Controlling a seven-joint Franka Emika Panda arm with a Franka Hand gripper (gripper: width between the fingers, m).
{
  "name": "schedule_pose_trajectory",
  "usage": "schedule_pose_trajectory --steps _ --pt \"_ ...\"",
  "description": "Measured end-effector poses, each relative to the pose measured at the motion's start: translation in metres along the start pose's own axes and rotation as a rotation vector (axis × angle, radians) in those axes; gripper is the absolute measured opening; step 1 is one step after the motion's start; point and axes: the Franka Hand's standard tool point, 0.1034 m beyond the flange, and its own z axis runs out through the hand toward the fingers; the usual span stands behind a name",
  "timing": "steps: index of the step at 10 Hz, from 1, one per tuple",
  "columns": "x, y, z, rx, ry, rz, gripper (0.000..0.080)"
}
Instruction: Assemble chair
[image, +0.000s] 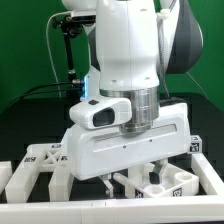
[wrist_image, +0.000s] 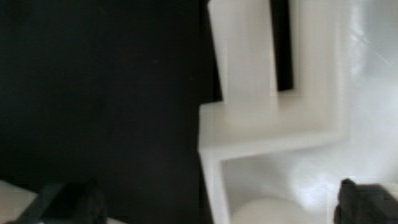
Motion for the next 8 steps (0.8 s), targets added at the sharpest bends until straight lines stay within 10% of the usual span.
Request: schedule_pose_trajectory --steps 2,5,8 --pt "-0.0003 -0.0001 0.0005 0.0 -0.001 0.0 0.0649" --pt "-0.0005 -0.0002 0.0008 0.001 -0.001 0.0 0.0181" --pt "-0.0022 -0.0017 0.0011 0.004 -0.008 0.0 0.003"
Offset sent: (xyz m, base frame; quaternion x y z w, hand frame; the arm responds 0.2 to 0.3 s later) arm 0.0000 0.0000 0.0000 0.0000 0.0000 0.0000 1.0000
